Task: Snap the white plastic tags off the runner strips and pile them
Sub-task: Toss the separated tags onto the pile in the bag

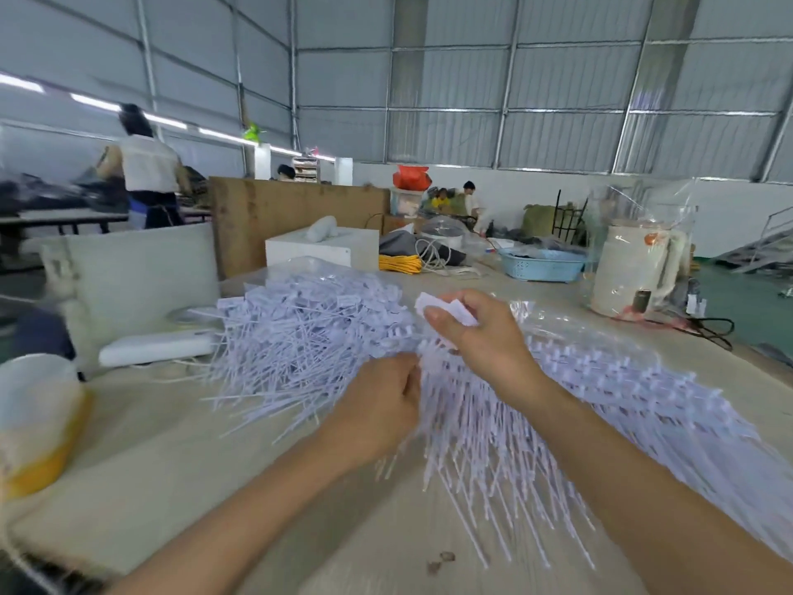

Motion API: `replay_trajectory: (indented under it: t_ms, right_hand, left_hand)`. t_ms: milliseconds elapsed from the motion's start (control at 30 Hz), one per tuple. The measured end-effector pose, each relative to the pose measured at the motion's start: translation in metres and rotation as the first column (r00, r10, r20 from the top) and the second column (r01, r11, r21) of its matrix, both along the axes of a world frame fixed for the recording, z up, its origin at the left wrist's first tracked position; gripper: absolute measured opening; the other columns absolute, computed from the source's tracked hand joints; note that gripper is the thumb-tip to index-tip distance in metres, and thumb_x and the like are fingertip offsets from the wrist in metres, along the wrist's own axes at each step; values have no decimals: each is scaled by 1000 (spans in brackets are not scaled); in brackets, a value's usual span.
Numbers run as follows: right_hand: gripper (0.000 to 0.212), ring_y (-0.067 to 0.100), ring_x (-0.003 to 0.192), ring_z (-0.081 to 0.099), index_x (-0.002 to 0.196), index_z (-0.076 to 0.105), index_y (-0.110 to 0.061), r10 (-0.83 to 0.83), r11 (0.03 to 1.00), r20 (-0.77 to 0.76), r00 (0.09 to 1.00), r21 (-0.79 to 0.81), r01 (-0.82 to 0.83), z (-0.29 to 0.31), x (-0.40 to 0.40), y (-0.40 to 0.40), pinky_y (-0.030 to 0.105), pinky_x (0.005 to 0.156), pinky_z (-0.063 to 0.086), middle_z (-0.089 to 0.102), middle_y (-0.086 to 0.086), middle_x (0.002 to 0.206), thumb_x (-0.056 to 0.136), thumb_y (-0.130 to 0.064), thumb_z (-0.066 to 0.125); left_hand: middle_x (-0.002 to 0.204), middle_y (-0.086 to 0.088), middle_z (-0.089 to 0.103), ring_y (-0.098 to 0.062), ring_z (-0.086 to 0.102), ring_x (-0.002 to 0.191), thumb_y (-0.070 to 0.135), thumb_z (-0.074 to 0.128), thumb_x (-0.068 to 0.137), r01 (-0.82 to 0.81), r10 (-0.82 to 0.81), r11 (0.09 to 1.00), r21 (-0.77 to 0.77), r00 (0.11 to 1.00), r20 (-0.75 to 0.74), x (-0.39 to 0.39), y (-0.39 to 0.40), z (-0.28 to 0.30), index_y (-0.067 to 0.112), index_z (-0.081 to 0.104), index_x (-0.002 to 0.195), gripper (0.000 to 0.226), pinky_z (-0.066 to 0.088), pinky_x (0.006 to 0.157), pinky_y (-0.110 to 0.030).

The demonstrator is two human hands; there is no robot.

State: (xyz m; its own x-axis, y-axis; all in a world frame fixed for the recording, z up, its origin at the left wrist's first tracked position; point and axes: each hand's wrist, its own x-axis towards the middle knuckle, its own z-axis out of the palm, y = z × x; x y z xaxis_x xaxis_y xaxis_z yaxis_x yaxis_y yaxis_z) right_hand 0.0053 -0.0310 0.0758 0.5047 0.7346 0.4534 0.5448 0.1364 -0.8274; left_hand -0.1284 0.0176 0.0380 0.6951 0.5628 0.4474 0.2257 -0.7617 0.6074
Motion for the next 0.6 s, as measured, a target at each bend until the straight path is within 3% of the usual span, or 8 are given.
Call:
replay_trajectory:
  t_ms: [67,133,267,333,400,467,533,600]
  right_hand:
    - [17,23,102,58,99,61,-12,72,995,-56,996,-68,-76,-2,-15,25,39,84,49,61,9,109,89,-26,64]
    - [13,21,97,62,97,63,-15,128,983,-121,984,-118,-143,-5,-27,49,39,81,53,64,10,109,90,-26,62]
    - [35,33,76,55,74,59,-2,82,963,-142,986,-242,-115,-13,-34,90,47,82,48,55,23,79,96,-28,50]
    - [32,36,93,58,101,63,7,49,945,-110,993,-317,-82,-19,-27,105,41,88,48,59,26,103,95,-22,50]
    - [41,26,97,55,130,48,1,10,932,-72,997,-361,-35,-21,-17,115,28,74,46,55,11,118,93,-14,54]
    - [52,20,92,54,139,39,-7,-28,948,-71,997,-319,4,-22,-6,121,20,56,45,50,0,110,90,-6,55]
    - [71,27,110,55,149,21,-16,-71,966,-71,995,-255,50,-21,7,127,17,51,40,43,3,137,86,2,51]
    - [90,29,122,48,152,5,-28,-82,986,-20,996,-146,79,-19,15,128,23,53,42,15,-2,157,83,10,48]
  left_hand:
    - [86,-13,65,-27,58,82,7,38,96,-121,122,992,37,992,-29,-24,25,-2,15,59,106,25,38,71,-29]
    - [104,-17,67,-28,60,100,8,39,96,-236,244,968,90,966,-82,-42,49,-3,13,47,134,38,39,78,-26]
    - [107,-18,66,-31,60,100,4,40,95,-349,379,921,174,906,-187,-59,96,-9,7,54,127,35,40,78,-28]
    - [110,-17,65,-31,59,104,3,39,95,-365,400,912,189,893,-207,-59,116,-11,6,54,126,35,39,79,-28]
    - [104,-18,66,-33,59,100,-1,37,94,-318,359,925,209,910,-208,-52,132,-13,4,57,120,33,39,75,-28]
    - [102,-19,65,-31,60,96,-2,37,93,-250,302,941,227,923,-238,-40,145,-16,2,57,123,36,44,79,-31]
    - [106,-20,63,-31,59,96,-1,37,94,-194,264,947,257,924,-276,-23,157,-17,6,53,130,40,46,83,-34]
    - [110,-21,55,-32,56,96,0,37,94,-147,254,929,339,920,-299,-5,167,-19,12,46,138,47,44,81,-33]
